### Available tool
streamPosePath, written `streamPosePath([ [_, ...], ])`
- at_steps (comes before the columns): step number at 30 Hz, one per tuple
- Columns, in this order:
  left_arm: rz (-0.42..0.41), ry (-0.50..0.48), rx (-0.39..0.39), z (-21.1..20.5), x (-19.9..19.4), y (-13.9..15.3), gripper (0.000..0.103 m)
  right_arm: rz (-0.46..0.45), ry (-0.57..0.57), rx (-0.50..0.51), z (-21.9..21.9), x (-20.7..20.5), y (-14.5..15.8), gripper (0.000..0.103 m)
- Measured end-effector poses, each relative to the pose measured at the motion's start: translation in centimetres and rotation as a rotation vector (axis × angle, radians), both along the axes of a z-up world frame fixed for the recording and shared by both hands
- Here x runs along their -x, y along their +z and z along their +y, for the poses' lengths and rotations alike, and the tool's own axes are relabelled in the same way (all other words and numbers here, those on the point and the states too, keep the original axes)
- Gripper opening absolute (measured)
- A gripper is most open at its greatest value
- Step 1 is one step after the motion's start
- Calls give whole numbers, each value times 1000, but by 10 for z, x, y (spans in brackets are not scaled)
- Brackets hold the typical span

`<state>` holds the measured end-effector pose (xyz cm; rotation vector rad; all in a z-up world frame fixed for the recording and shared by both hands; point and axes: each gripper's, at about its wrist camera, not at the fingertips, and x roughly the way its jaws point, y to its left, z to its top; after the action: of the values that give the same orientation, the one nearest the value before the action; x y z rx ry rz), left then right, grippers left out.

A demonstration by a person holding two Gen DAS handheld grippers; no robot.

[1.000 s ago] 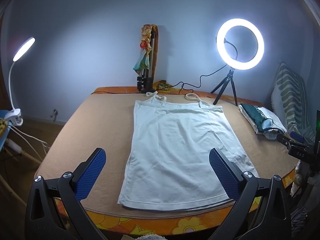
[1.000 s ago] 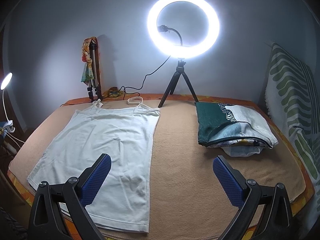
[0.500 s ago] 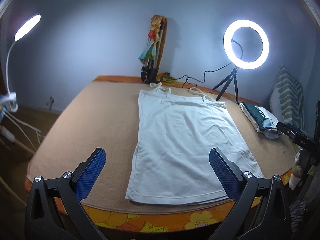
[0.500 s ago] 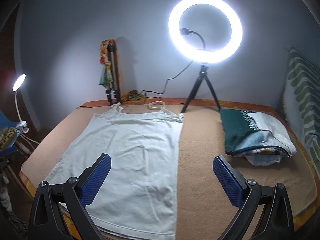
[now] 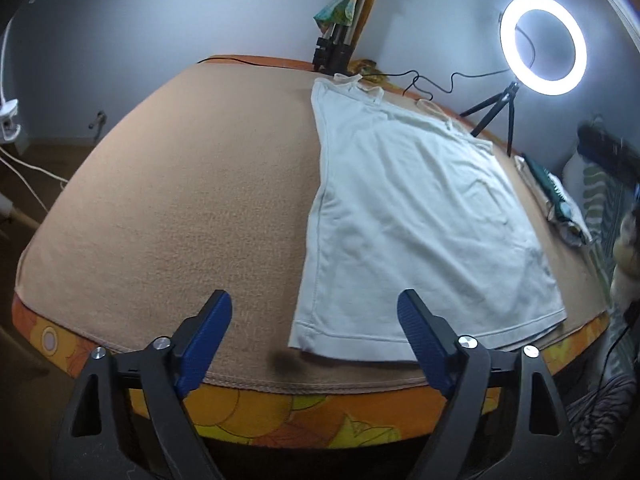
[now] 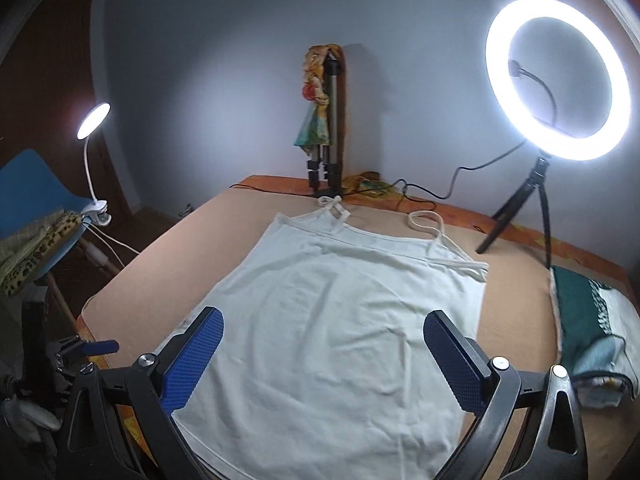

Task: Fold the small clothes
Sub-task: 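Grasp the tank top's side edge with left tool at hem while right tool pinches near strap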

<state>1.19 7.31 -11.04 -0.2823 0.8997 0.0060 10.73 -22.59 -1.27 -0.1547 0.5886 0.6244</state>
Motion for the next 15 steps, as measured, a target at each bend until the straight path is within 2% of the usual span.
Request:
streamPosePath([
  [1,4,-3,0,1,-1,-2,82,4,21,-6,9,-5,1,100],
  [2,3,-5,10,2,-2,-4,75,10,39,-14,18,-11,2,100],
  [3,1,-6,22,3,-3,-5,63,20,55,-26,27,-17,4,100],
  [4,5,-10,30,5,-4,-6,59,35,76,-36,37,-24,6,100],
  [7,16,-6,37,10,-7,-8,58,99,136,-26,74,-49,4,100],
  [10,26,-8,67,13,-10,-11,57,152,139,18,109,-75,-4,99],
  [13,34,-7,87,15,-11,-13,55,222,141,52,140,-102,-20,89],
  [15,34,-12,85,15,-12,-14,53,281,144,63,157,-120,-31,78],
])
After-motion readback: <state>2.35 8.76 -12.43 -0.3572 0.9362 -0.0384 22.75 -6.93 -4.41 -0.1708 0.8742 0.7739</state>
